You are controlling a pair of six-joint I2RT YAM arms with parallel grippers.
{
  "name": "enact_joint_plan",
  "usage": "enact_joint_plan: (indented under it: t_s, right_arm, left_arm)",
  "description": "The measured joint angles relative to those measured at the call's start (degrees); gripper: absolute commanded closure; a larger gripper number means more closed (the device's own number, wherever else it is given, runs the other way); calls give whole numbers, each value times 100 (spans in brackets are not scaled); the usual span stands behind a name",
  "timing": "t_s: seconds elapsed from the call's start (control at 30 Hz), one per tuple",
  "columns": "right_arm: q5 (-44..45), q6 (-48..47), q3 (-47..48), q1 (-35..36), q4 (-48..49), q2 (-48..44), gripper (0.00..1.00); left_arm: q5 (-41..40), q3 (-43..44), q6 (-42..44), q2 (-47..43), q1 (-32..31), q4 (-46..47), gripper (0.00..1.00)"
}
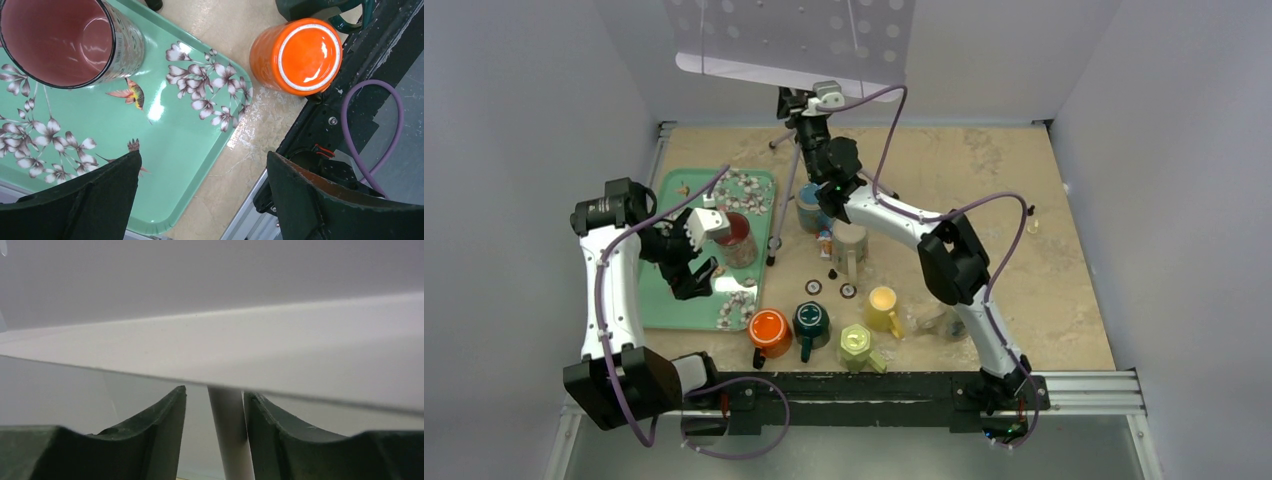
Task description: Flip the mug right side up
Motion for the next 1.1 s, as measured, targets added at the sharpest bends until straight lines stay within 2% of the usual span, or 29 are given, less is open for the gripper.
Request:
enact_joint_plan:
  t_s: [0.13, 0.17, 0.2, 0.43, 0.73, 0.97, 1.1]
  right_arm:
    - [-9, 4, 474, -61, -245, 247, 78]
    - [-42, 4, 568, -85, -304, 295, 98]
    - [-149, -79, 673, -131, -378, 363, 100]
    - [-258, -291, 1062, -256, -584, 531, 100]
    - [-81, -334, 2409, -579, -1506, 1093, 100]
    - [9, -496, 2470, -890, -1567, 1106, 100]
    - [-74, -555, 2835, -1069, -1998, 1165, 100]
  left_arm:
    - [42, 129, -26, 17, 2, -15, 2]
    - [63, 179, -50, 28, 2, -20, 2]
    - [85, 221, -61, 37, 0, -20, 2]
    - [127, 264, -149, 81, 2, -20, 2]
    - [122, 264, -153, 103, 2, -9, 1]
    - [122, 264, -153, 103, 2, 20, 1]
    - [122, 264, -151, 103, 0, 20, 1]
